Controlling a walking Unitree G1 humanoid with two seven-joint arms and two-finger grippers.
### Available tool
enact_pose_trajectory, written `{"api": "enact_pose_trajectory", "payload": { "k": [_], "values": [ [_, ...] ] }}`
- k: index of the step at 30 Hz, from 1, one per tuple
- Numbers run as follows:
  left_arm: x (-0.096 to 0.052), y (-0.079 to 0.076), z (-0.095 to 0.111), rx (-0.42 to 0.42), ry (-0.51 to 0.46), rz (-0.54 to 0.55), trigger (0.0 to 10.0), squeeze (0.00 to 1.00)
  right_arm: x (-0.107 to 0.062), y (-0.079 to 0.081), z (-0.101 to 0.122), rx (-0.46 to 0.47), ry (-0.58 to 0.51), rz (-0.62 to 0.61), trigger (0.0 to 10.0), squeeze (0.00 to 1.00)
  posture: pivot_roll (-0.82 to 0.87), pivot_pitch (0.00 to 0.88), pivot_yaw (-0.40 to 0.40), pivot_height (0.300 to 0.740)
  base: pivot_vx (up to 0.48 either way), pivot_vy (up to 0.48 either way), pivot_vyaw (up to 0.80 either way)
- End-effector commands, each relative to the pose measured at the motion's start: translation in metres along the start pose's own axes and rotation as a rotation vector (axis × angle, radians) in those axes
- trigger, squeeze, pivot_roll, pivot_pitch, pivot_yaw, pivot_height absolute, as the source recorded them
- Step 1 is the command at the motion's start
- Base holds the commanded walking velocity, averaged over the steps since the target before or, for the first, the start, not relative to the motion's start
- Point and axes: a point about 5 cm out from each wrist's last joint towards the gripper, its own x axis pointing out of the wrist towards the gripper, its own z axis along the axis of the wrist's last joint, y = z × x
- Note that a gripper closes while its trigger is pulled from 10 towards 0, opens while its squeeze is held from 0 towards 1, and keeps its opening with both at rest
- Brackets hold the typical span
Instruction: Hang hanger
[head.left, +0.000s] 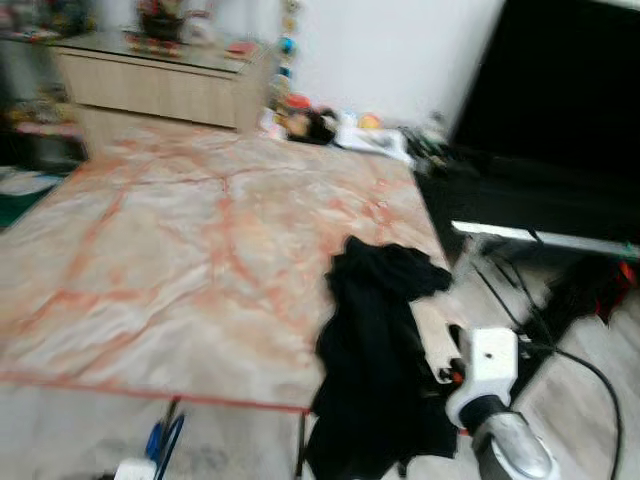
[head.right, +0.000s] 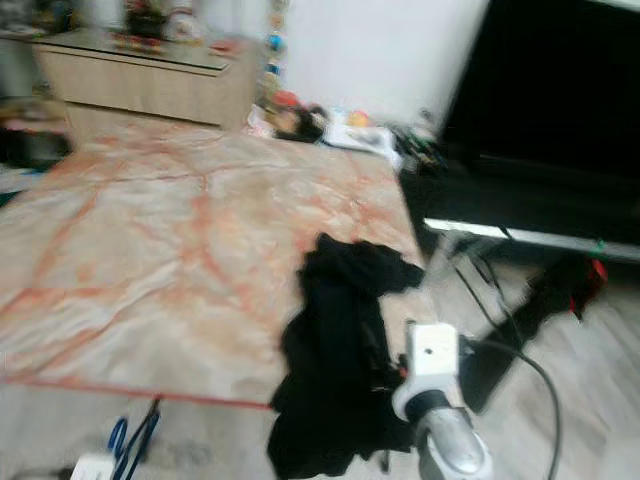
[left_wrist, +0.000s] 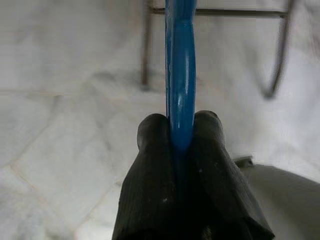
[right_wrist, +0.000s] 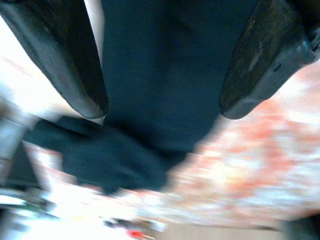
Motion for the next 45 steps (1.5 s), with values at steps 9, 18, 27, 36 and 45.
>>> {"api": "enact_pose_trajectory", "payload": {
  "k": [9, 18, 27, 36, 45],
  "values": [
    [-0.007, -0.001, -0.019, -0.011, 0.069, -0.009, 10.0, 0.0, -0.005, -0.017, -0.026, 0.075, 0.066, -0.11, 10.0, 0.0, 0.1, 0.0, -0.094, 0.74, 0.0, 0.0, 0.0],
    [-0.007, -0.002, -0.019, 0.019, 0.071, -0.024, 10.0, 0.0, -0.018, -0.038, -0.084, 0.292, 0.215, -0.307, 10.0, 0.0, 0.11, 0.0, -0.093, 0.74, 0.0, -0.062, 0.0],
    [-0.008, 0.0, -0.021, 0.031, 0.083, -0.023, 10.0, 0.0, -0.022, -0.053, -0.088, 0.276, 0.132, -0.431, 10.0, 0.0, 0.11, 0.0, -0.088, 0.74, 0.0, -0.278, 0.0],
    [-0.008, -0.002, -0.024, 0.03, 0.105, -0.032, 10.0, 0.0, -0.02, -0.05, -0.041, 0.142, -0.149, -0.39, 10.0, 0.0, 0.1, 0.0, -0.083, 0.74, 0.0, -0.28, 0.0],
    [-0.008, -0.006, -0.025, 0.034, 0.118, -0.042, 10.0, 0.0, -0.026, -0.048, -0.067, 0.135, -0.043, -0.405, 10.0, 0.0, 0.11, 0.0, -0.085, 0.74, 0.0, -0.291, 0.0]
  ]
}}
